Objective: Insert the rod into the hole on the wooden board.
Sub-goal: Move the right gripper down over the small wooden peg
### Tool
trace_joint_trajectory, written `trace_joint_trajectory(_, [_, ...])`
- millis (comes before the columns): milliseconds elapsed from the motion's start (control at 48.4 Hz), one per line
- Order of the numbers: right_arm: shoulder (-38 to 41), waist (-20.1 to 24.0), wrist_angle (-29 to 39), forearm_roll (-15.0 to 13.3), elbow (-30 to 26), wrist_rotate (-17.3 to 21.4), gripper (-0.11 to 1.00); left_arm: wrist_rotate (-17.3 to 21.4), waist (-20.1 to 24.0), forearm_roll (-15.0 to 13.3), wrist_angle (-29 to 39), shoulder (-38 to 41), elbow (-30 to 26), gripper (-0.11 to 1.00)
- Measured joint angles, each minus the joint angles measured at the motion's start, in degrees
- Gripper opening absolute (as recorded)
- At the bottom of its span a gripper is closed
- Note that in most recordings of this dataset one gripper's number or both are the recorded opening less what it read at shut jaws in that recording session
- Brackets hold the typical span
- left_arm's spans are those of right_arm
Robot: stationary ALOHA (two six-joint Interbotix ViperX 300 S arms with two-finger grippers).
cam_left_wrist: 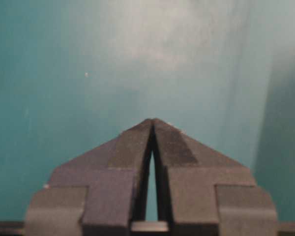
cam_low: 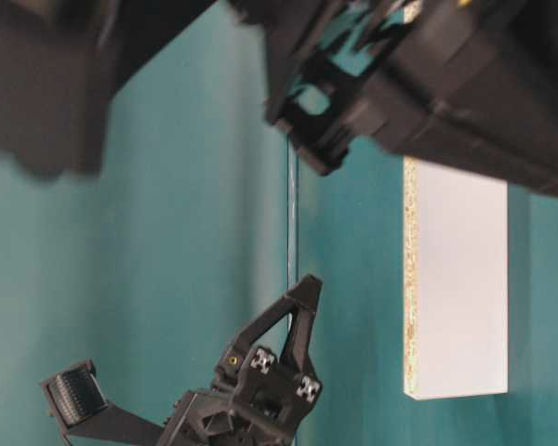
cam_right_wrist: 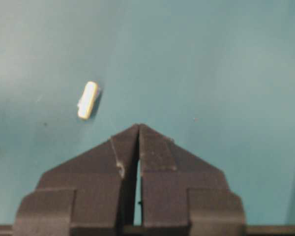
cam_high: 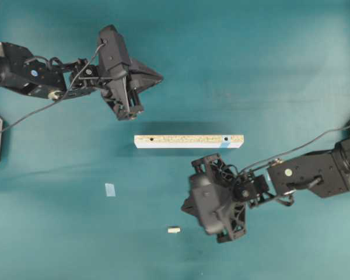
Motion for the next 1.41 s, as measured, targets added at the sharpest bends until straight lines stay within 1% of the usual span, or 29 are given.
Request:
trace_joint_trajectory(62, [0.00, 0.09, 5.45, 0.00, -2.64, 3.69, 0.00, 0.00, 0.09, -0.09, 2.64, -0.97, 0.09, 0.34])
trace_joint_trajectory(83, [0.00, 0.09, 7.56, 0.09, -3.69, 5.54, 0.00, 0.00, 0.00, 0.00, 3.34, -1.32, 0.09, 0.40])
trace_joint_trajectory(124, [0.00, 0.18, 10.37, 0.00, -5.27, 7.73, 0.00, 0.09, 0.09, -0.09, 4.48, -1.85, 0.18, 0.52])
trace_joint_trajectory(145, [0.00, 0.26, 11.60, 0.00, -5.98, 8.70, 0.00, 0.09, 0.00, 0.00, 4.92, -2.20, 0.26, 0.60])
trace_joint_trajectory(186, [0.09, 0.44, 13.54, 0.00, -7.38, 10.37, 0.00, 0.09, 0.00, 0.00, 5.27, -2.64, 0.35, 0.72])
trace_joint_trajectory(207, [0.18, 0.62, 14.33, 0.00, -8.09, 11.16, 0.00, 0.09, 0.00, -0.09, 5.36, -2.90, 0.35, 0.75])
trace_joint_trajectory(228, [0.35, 0.70, 15.12, 0.09, -8.79, 11.87, 0.00, 0.09, 0.00, 0.00, 5.45, -3.08, 0.44, 0.75])
trace_joint_trajectory(310, [0.97, 1.41, 18.46, 0.09, -11.07, 13.89, 0.00, 0.18, 0.00, -0.09, 5.54, -3.69, 0.62, 0.70])
trace_joint_trajectory(434, [2.20, 2.72, 24.26, 0.09, -14.50, 15.21, 0.00, 0.18, 0.09, 0.00, 5.63, -3.87, 0.62, 0.71])
trace_joint_trajectory(476, [2.72, 3.34, 26.19, 0.09, -15.64, 15.29, 0.05, 0.09, 0.00, 0.00, 5.54, -3.78, 0.62, 0.71])
trace_joint_trajectory(517, [3.25, 3.78, 28.04, 0.09, -16.79, 15.38, 0.11, 0.18, 0.09, 0.00, 5.54, -3.87, 0.62, 0.72])
trace_joint_trajectory(558, [3.87, 4.13, 29.62, 0.09, -17.67, 15.47, 0.21, 0.18, 0.00, -0.09, 5.63, -3.78, 0.62, 0.72])
trace_joint_trajectory(683, [5.27, 4.48, 32.52, 0.09, -19.42, 15.56, 0.57, 0.18, 0.00, 0.00, 5.63, -3.87, 0.62, 0.72])
trace_joint_trajectory(724, [5.80, 4.39, 33.22, 0.09, -19.86, 15.64, 0.67, 0.18, 0.00, 0.00, 5.54, -3.87, 0.62, 0.72])
trace_joint_trajectory(807, [6.59, 4.48, 33.75, 0.09, -20.83, 15.73, 0.63, 0.18, 0.00, 0.00, 5.63, -3.78, 0.70, 0.72])
trace_joint_trajectory(972, [8.44, 4.39, 34.98, 0.09, -23.55, 15.82, 0.63, 0.18, 0.09, -0.09, 5.63, -3.78, 0.79, 0.72])
trace_joint_trajectory(1262, [14.06, 4.04, 39.29, 0.09, -30.50, 15.82, 0.63, 0.26, 0.00, 0.00, 5.63, -3.87, 0.79, 0.72])
trace_joint_trajectory(1406, [15.73, 4.04, 40.08, 0.09, -31.38, 15.73, 0.63, 0.18, 0.00, 0.00, 5.63, -3.87, 0.79, 0.72])
